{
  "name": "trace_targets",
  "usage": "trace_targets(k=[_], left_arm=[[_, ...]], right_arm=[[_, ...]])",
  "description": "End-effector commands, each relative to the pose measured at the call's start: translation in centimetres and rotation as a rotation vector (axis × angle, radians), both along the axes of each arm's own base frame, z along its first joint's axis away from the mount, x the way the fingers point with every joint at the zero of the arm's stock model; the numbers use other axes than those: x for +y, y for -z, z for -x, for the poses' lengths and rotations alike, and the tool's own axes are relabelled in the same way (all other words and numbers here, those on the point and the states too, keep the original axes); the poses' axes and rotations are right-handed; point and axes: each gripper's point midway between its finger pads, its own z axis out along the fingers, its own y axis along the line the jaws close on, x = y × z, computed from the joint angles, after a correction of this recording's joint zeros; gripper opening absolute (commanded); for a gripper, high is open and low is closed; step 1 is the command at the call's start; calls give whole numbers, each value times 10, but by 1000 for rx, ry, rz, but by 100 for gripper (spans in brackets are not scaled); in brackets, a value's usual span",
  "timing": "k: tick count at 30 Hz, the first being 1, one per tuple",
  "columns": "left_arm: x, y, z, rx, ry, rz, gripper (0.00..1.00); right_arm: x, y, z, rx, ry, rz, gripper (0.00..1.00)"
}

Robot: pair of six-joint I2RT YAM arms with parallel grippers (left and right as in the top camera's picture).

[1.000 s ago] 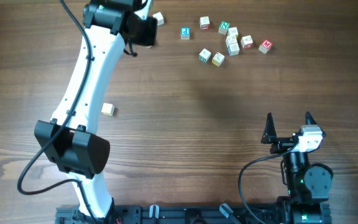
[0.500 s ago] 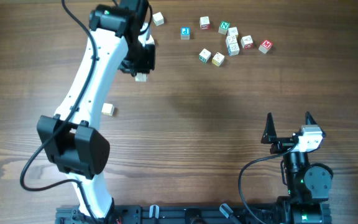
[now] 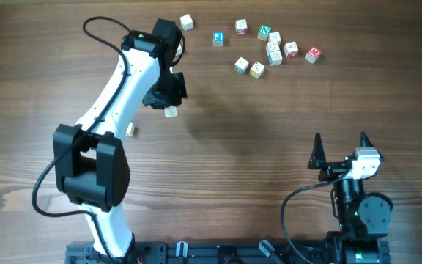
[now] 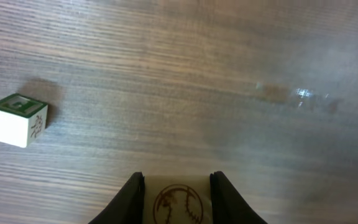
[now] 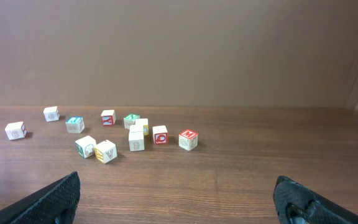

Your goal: Form a horizontal line

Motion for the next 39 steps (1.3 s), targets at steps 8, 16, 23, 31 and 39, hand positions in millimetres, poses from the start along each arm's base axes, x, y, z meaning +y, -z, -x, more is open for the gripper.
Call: trace_targets(k=[8, 16, 23, 31, 39], left_arm=[[6, 45, 8, -12, -158, -36, 19], [50, 66, 9, -97, -303, -268, 16], [62, 63, 5, -131, -307, -336, 23], [64, 61, -2, -167, -337, -341, 28], [71, 83, 23, -103, -322, -373, 33]], right_arm=[[1, -2, 0, -8, -8, 17, 100], [1, -2, 0, -8, -8, 17, 100], [1, -2, 0, -9, -8, 17, 100], [1, -2, 0, -9, -8, 17, 100], [1, -2, 0, -8, -8, 17, 100]])
